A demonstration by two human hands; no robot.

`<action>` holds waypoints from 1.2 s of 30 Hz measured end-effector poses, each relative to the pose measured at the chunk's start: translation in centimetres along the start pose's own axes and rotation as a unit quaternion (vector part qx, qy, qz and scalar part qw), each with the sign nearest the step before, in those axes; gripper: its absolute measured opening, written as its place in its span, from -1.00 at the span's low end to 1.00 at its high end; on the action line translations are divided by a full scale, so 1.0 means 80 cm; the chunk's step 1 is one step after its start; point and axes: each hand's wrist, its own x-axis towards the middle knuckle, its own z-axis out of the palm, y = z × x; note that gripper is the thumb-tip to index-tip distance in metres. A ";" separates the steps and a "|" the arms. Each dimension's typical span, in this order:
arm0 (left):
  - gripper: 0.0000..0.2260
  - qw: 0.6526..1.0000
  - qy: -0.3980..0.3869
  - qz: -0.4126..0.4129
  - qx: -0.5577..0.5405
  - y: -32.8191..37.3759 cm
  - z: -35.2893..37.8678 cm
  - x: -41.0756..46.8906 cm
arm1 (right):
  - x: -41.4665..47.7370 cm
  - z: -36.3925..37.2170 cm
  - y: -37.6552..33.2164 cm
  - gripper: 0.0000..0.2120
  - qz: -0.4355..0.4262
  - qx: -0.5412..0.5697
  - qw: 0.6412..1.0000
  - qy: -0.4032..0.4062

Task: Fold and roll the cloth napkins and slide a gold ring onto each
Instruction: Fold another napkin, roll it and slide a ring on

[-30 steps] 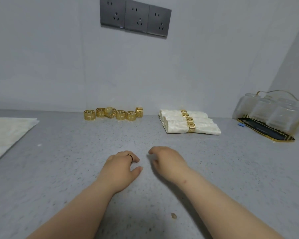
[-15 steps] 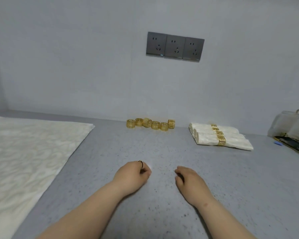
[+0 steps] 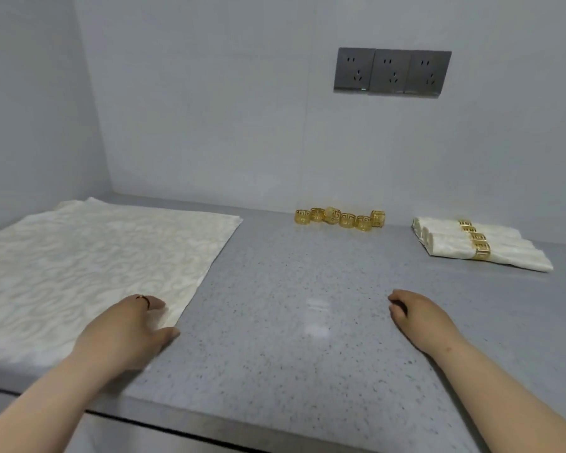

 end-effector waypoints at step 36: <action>-0.85 0.910 -0.193 0.285 -0.231 0.187 0.091 -0.051 | -0.009 -0.005 0.001 -0.60 -0.087 -0.005 0.996 0.019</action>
